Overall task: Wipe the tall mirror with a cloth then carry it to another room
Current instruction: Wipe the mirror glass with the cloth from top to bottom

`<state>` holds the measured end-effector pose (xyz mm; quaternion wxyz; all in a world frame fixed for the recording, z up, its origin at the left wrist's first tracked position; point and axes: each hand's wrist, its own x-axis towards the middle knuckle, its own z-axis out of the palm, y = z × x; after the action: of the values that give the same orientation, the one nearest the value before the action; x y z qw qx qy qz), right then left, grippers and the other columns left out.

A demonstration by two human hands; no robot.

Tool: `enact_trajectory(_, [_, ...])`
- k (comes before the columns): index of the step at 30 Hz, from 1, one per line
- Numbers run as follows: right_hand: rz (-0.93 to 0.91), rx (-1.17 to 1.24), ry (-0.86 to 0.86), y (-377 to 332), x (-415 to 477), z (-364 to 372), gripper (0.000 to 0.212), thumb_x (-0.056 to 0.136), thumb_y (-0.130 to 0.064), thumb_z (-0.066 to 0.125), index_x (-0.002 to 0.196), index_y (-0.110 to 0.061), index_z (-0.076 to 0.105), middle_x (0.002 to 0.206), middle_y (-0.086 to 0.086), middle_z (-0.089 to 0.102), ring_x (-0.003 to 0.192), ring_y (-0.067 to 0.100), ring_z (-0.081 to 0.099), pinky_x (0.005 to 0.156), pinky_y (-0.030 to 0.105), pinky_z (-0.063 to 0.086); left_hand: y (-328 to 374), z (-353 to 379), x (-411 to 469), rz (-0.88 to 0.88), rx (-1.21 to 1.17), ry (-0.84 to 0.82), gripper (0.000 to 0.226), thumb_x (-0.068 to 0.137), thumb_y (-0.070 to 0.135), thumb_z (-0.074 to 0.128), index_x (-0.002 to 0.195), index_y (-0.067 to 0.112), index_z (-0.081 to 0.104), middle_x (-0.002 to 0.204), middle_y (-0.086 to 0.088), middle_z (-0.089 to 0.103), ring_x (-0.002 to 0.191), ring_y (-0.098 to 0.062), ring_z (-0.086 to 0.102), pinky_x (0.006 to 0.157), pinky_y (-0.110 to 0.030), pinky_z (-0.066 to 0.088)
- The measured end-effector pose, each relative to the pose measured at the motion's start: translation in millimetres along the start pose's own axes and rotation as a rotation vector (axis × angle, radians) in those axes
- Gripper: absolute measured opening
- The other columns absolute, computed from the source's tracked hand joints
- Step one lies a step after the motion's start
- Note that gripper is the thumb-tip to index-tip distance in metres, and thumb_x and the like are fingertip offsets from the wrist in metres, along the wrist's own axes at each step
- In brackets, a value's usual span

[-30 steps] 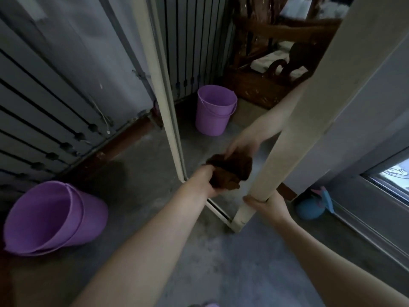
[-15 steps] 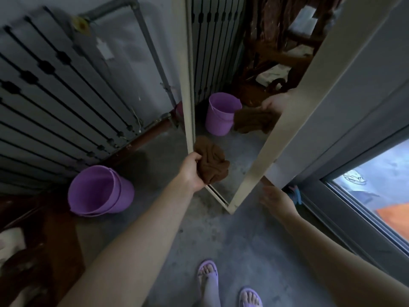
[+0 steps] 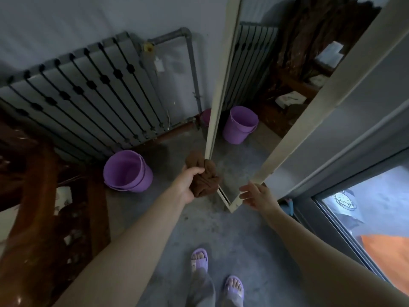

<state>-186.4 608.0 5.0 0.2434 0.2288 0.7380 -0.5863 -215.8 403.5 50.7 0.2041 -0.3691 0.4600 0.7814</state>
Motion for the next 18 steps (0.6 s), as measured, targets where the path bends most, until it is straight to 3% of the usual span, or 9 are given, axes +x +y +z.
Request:
enact_trajectory(2, [-0.012,-0.005,-0.011,-8.4,-10.5,7.9,0.032,0.099,-0.025,0.042,0.082,-0.013,0.067,0.077,0.007,0.067,0.069,0.019,0.060,0.059,0.022,0.044,3.5,-17.7,-15.8,0.052,0.046,0.071,0.051,0.091,0.001,0.050,0.136,0.026,0.048,0.117,-0.017,0.062,0.096,-0.034,0.065,0.072,-0.050,0.055])
enact_trajectory(6, [-0.056,-0.040,-0.039,-21.2,-29.5,28.4,0.030,0.096,-0.019,0.047,0.071,-0.019,0.063,0.071,0.004,0.063,0.064,0.016,0.057,0.050,0.016,0.044,9.1,-59.3,-42.4,0.085,0.067,0.174,0.053,0.090,-0.001,0.050,0.138,0.023,0.046,0.131,-0.022,0.056,0.116,-0.043,0.058,0.096,-0.063,0.046])
enact_trajectory(9, [-0.115,-0.152,-0.069,-30.6,-39.2,47.4,0.027,0.095,-0.022,0.048,0.073,-0.025,0.063,0.077,0.002,0.066,0.078,0.020,0.060,0.065,0.028,0.043,12.2,-91.6,-59.2,0.125,0.111,0.239,0.052,0.089,-0.007,0.049,0.134,0.019,0.049,0.131,-0.021,0.058,0.117,-0.043,0.058,0.098,-0.063,0.045])
enact_trajectory(13, [-0.165,-0.171,-0.116,-36.9,-43.5,85.2,0.022,0.096,-0.019,0.048,0.095,-0.010,0.068,0.089,0.010,0.069,0.091,0.028,0.064,0.088,0.039,0.048,14.4,-139.5,-74.3,0.169,0.156,0.359,0.054,0.088,-0.012,0.048,0.135,0.014,0.050,0.107,-0.014,0.063,0.101,-0.034,0.062,0.095,-0.054,0.049])
enact_trajectory(18, [-0.278,-0.220,-0.170,-30.9,-61.3,155.8,0.019,0.094,-0.018,0.051,0.087,-0.016,0.069,0.072,0.000,0.067,0.074,0.016,0.060,0.071,0.029,0.044,18.4,-229.0,-90.3,0.166,0.209,0.561,0.056,0.091,0.001,0.054,0.141,0.022,0.042,0.124,-0.013,0.060,0.100,-0.033,0.063,0.090,-0.048,0.054])
